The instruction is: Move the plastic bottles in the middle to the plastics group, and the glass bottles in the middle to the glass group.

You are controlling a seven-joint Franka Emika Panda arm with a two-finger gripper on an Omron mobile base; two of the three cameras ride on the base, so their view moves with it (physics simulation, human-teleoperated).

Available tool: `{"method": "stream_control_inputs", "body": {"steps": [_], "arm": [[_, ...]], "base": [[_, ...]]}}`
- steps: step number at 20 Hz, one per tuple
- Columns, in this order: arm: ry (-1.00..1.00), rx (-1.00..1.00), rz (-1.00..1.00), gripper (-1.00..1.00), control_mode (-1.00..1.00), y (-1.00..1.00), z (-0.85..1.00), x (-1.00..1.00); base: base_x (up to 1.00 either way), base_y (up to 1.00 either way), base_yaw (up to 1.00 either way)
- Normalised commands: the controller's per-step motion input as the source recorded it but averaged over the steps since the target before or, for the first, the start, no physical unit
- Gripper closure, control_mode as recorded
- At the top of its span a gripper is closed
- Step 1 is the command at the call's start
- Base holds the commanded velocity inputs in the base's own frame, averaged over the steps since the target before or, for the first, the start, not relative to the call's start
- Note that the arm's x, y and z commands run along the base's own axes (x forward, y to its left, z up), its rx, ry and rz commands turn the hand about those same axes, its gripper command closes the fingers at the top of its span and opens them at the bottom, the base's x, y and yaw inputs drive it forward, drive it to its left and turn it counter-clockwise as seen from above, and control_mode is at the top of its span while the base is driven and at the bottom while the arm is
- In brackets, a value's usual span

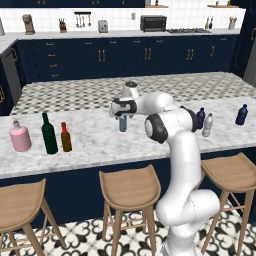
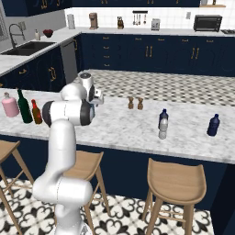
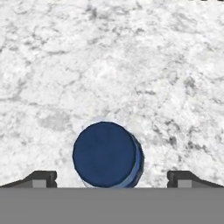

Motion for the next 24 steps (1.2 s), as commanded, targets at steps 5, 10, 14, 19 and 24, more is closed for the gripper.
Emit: {"method": "stream_control_inputs", "body": {"steps": [5,10,14,19,24], "arm": [[0.00,0.00,0.00,-1.00,-1.00,0.00,-0.09,0.15],[0.00,0.00,0.00,-1.00,-1.00,0.00,0.00,0.07],[0.00,0.00,0.00,1.00,-1.00,0.00,0.00,-0.01],[0.00,0.00,0.00,1.00,-1.00,0.00,0.00,0.00],[-0.04,0.00,0.00,1.00,-1.00,0.00,0.00,-0.30]], "base": [[0.00,0.00,0.00],[0.00,0.00,0.00],[0.00,0.00,0.00],[0.00,0.00,0.00],[0.00,0.00,0.00]]}}
